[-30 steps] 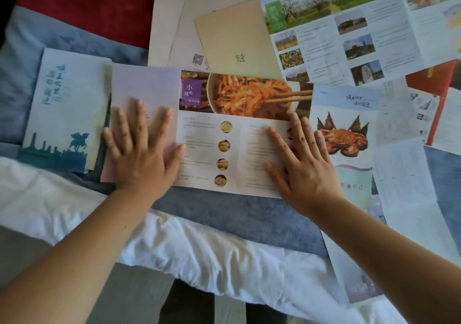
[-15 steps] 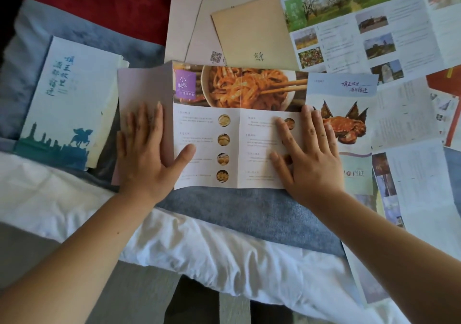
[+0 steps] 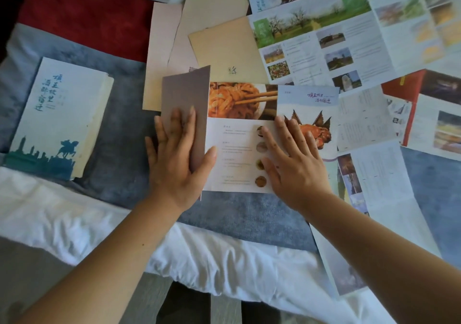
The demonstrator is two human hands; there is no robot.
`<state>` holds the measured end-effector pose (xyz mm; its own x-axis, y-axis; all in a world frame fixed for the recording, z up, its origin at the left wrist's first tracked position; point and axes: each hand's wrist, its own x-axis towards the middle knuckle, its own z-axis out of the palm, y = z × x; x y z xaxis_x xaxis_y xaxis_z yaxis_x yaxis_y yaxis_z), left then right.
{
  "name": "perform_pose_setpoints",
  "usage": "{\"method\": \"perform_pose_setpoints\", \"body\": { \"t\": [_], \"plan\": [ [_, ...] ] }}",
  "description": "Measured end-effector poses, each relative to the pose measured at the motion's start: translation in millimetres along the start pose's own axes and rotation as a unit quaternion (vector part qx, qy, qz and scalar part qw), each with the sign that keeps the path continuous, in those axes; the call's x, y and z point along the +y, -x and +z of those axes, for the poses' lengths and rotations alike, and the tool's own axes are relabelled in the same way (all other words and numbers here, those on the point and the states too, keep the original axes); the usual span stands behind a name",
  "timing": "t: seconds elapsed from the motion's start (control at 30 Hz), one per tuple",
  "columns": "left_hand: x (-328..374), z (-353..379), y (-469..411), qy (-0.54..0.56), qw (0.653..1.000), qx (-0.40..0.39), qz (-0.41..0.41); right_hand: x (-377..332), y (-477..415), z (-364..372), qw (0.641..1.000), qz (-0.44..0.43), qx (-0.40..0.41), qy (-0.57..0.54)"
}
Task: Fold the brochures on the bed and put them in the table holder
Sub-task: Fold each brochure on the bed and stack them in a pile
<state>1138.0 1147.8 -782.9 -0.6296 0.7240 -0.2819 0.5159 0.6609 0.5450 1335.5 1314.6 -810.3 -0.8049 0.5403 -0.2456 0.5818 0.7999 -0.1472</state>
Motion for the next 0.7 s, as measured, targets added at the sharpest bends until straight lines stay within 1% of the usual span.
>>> {"method": "perform_pose_setpoints", "body": {
  "t": [0.13, 0.27, 0.47, 0.63, 0.7],
  "plan": [
    [23.9, 14.6, -2.4, -0.029, 0.999, -0.017, 0.001, 21.8, 16.5, 0.8, 0.999, 0.037, -0.006, -0.003],
    [43.7, 28.8, -5.4, -0.049, 0.999, -0.018, 0.005, 44.1, 32.7, -3.2, 0.998, 0.065, -0.023, 0.004],
    [73.3, 52.5, -8.6, -0.061, 0.997, -0.042, 0.024, 70.6, 49.6, -1.0, 0.997, 0.067, -0.026, 0.013],
    [102.5, 76.2, -4.2, -0.101, 0.991, -0.051, 0.064, 79.9, 50.3, 3.7, 0.998, 0.054, -0.002, -0.016],
    [112.7, 87.7, -4.1, -0.110, 0.990, -0.065, 0.061, 81.6, 51.4, 6.5, 0.998, 0.053, 0.012, -0.021]
  ]
}}
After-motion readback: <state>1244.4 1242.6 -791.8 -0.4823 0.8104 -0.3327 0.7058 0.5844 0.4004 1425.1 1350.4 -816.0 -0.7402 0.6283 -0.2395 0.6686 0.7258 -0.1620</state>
